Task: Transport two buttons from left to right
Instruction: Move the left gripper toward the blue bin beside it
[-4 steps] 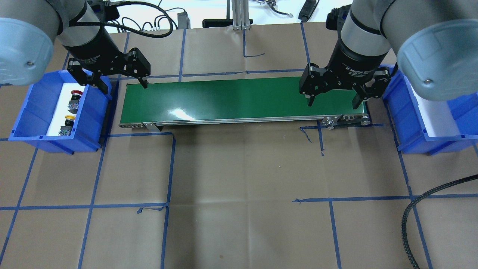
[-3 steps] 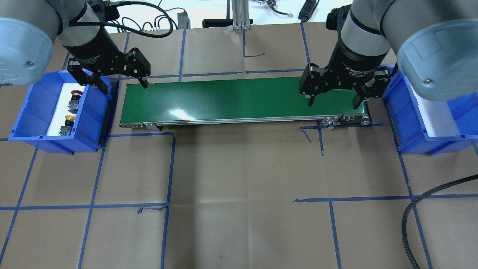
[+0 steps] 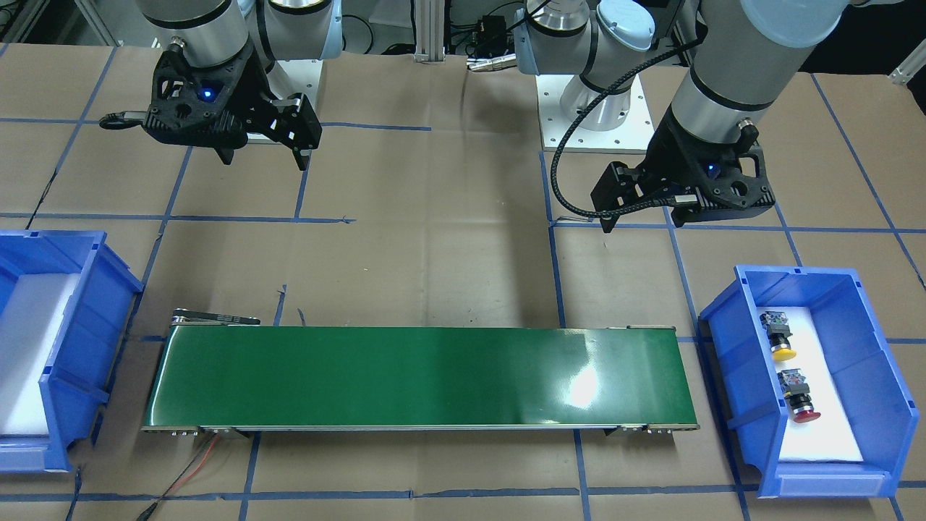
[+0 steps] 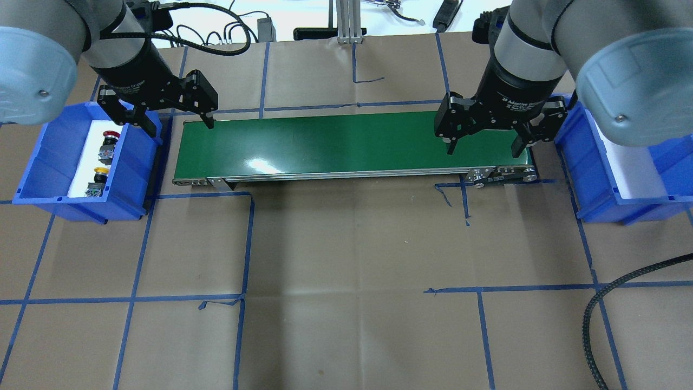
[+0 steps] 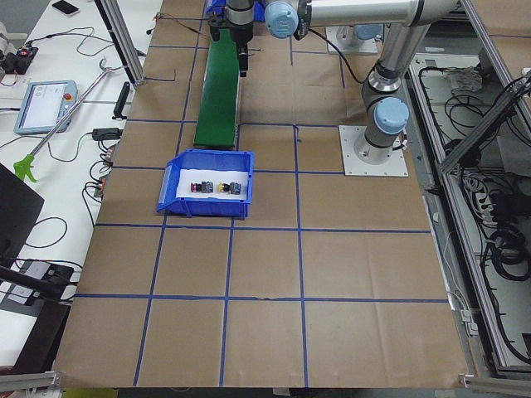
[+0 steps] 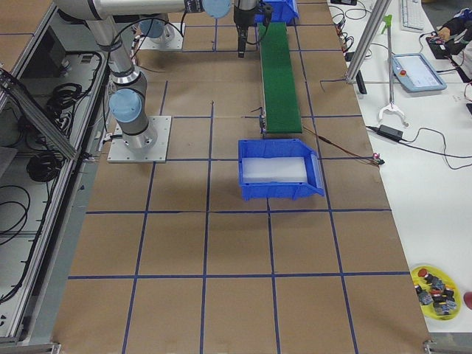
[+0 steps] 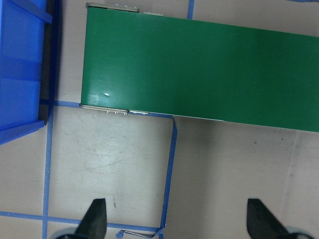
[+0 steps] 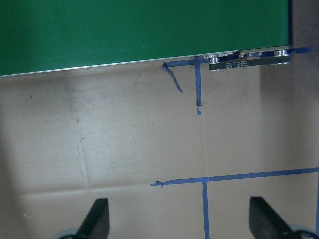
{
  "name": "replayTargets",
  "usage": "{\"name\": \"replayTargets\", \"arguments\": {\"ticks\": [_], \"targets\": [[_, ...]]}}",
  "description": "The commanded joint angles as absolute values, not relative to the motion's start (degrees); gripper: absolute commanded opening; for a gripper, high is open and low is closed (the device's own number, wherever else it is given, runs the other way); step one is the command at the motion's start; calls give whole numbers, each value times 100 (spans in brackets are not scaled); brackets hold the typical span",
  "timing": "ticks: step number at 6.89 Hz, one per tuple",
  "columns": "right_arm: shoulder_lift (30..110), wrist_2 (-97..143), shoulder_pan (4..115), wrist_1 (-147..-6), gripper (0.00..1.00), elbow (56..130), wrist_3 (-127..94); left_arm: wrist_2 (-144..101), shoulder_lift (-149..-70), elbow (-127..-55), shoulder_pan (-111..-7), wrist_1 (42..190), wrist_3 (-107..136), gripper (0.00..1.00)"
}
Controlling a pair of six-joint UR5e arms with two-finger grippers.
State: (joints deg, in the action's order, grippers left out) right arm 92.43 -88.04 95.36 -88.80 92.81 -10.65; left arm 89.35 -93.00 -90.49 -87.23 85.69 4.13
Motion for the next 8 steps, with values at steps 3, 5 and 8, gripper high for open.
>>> {"name": "replayTargets", "arguments": {"ticks": [3,5,8], "targets": [[9237,-8798,9536,-8974,100,9290,-1055,8938,-9246,-8983,-8666,8569,317,100],[9237,-8798,9536,-8965,100,9290,-1063,8956,-9237,-8974,-8378,8569,-304,100],[9237,-8798,9536,-8965,100,9308,-1072,8965,-9290,-8965,-7036,8631,-1813,100]]}}
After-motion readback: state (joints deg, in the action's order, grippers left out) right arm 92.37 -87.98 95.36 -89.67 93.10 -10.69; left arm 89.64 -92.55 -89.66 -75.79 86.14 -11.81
